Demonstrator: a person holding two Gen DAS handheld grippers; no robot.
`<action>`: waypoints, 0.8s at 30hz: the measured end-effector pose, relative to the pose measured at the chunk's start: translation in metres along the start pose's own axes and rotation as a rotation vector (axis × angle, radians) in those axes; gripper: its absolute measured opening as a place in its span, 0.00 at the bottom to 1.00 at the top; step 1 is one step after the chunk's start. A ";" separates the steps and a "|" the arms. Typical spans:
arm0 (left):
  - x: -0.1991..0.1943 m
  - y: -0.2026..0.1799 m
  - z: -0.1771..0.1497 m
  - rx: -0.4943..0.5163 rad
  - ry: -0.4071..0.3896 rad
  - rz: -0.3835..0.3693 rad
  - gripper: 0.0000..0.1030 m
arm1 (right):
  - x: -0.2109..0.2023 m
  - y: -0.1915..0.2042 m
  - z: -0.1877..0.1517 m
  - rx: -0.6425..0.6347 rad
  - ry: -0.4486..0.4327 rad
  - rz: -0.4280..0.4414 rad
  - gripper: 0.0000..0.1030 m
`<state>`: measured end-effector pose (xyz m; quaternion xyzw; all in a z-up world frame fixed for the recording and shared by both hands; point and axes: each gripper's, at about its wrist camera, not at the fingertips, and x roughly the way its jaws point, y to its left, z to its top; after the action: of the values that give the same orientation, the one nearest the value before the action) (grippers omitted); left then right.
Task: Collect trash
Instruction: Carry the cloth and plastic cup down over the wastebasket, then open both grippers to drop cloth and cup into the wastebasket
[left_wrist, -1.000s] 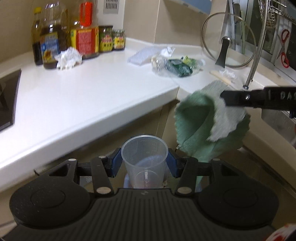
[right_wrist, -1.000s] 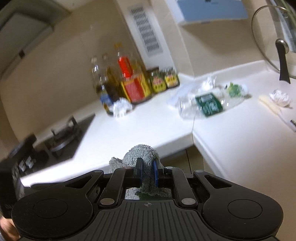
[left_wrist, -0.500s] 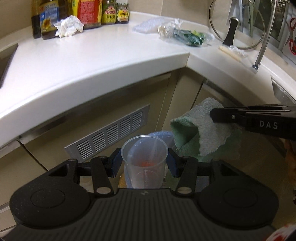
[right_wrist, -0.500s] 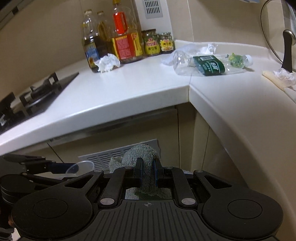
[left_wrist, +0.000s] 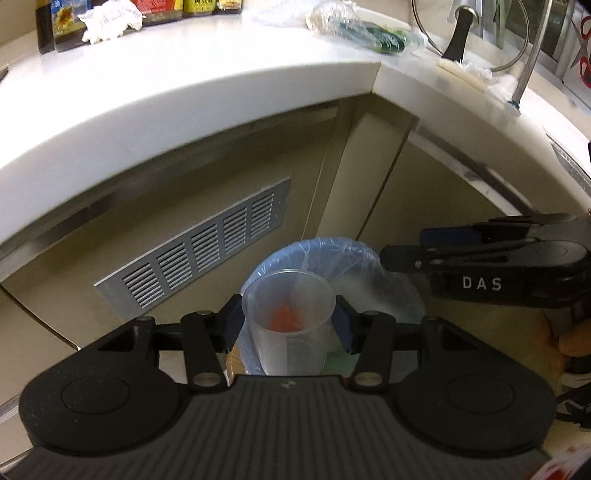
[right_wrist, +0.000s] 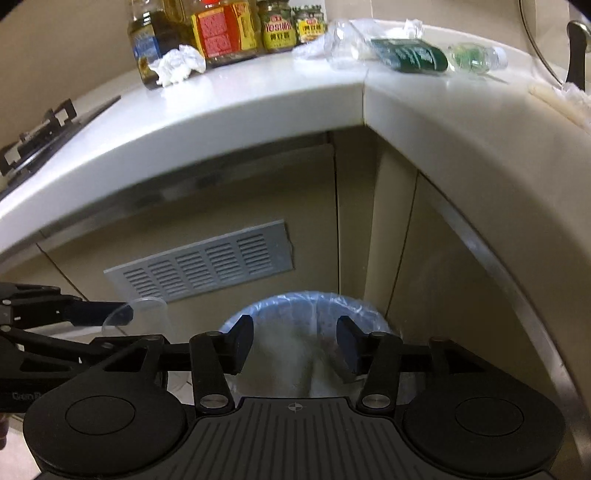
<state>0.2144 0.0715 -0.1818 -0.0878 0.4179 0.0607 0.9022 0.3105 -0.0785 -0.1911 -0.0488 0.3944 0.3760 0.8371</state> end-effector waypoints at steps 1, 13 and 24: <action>0.002 0.000 -0.001 0.002 0.006 -0.002 0.47 | 0.001 -0.001 -0.002 0.004 0.009 0.001 0.49; 0.035 -0.007 -0.007 0.029 0.067 -0.022 0.47 | 0.006 -0.014 -0.026 0.048 0.097 -0.036 0.49; 0.067 -0.013 -0.007 0.044 0.090 -0.018 0.59 | 0.010 -0.029 -0.038 0.078 0.131 -0.069 0.49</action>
<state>0.2547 0.0598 -0.2361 -0.0743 0.4583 0.0391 0.8848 0.3100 -0.1075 -0.2300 -0.0544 0.4609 0.3275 0.8230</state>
